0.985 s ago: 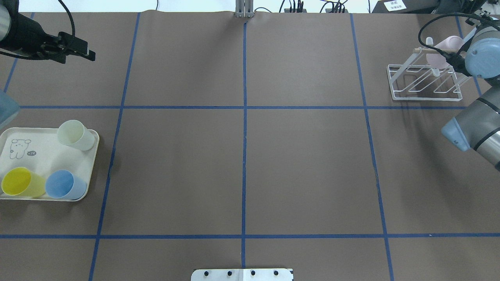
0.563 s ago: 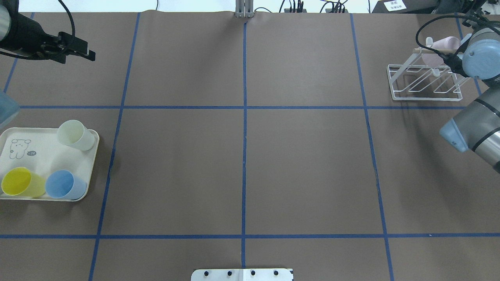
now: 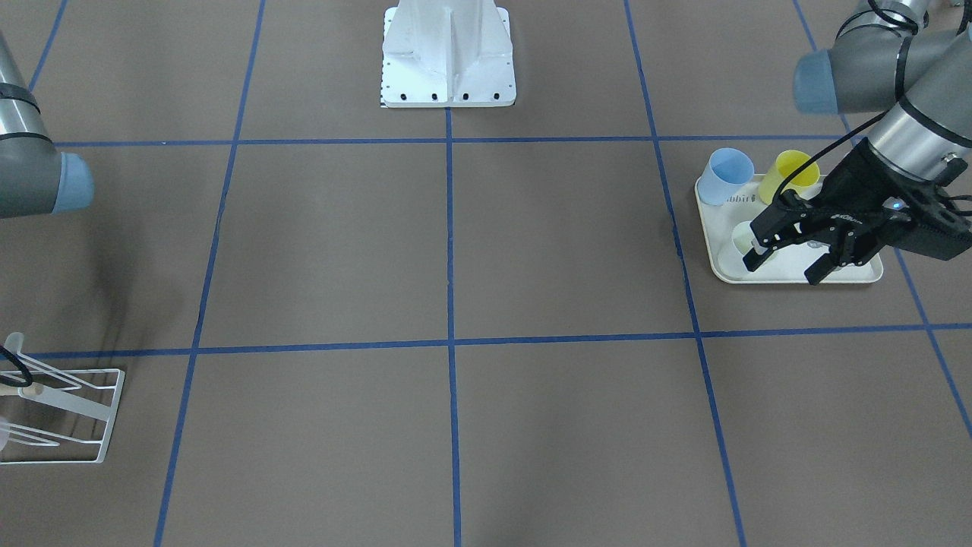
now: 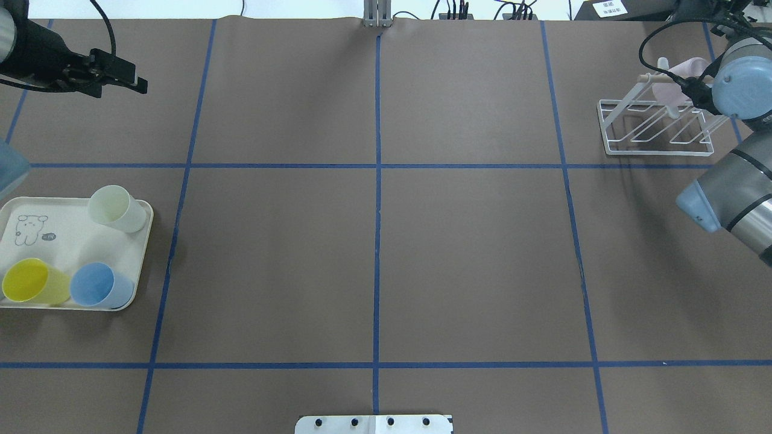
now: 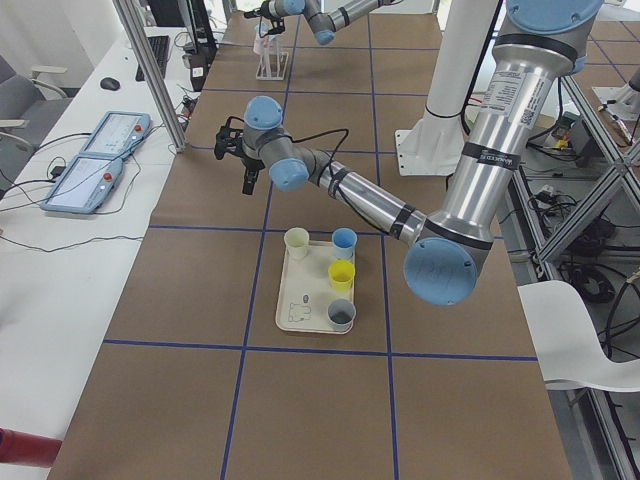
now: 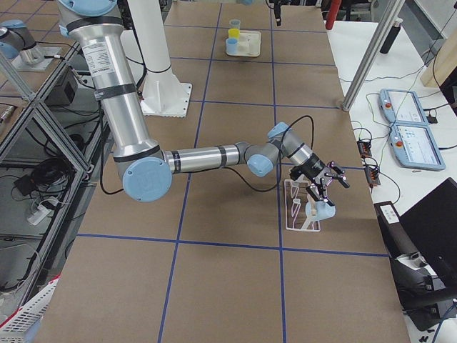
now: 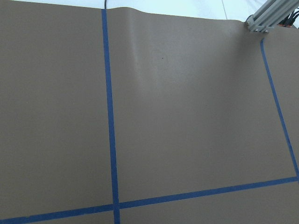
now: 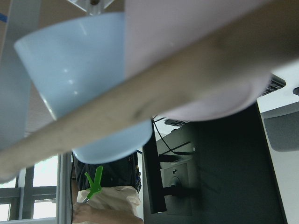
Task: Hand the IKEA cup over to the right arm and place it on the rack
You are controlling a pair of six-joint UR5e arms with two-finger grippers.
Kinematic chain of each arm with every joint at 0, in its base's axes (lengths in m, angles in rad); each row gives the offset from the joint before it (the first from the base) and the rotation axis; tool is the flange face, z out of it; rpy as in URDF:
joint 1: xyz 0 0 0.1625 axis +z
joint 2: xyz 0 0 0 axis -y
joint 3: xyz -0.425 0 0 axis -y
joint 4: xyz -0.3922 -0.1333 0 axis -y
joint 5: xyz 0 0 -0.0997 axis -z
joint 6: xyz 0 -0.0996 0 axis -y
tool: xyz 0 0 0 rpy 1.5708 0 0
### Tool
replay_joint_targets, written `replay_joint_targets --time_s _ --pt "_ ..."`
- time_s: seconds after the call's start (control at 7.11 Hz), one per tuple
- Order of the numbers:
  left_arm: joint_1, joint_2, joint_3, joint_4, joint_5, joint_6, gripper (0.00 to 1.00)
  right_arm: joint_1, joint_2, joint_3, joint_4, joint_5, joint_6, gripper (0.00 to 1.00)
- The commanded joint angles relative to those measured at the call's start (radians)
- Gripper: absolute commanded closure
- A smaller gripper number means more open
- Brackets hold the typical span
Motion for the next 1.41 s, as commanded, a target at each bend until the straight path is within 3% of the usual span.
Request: replay_joint_targets --time_s 0.0,0.28,0.56,0.99,1.27 --pt "-0.007 0.003 -0.012 0.000 0.001 0.005 0.00 0.041 0.002 0.081 -0.003 0.113 0.138 0.01" --pt "-0.018 0.070 -0.069 0.000 0.001 0.027 0.00 0.081 -0.003 0.137 -0.009 0.304 0.429 0.01" --pt "-0.082 0.169 -0.085 0.003 -0.001 0.206 0.00 0.081 -0.014 0.198 -0.011 0.515 0.803 0.01" --pt "-0.171 0.330 -0.092 0.000 -0.030 0.459 0.00 0.079 -0.027 0.316 -0.012 0.762 1.340 0.00" --pt "-0.168 0.453 -0.114 -0.009 -0.015 0.505 0.00 0.038 -0.026 0.371 -0.011 0.887 1.785 0.00"
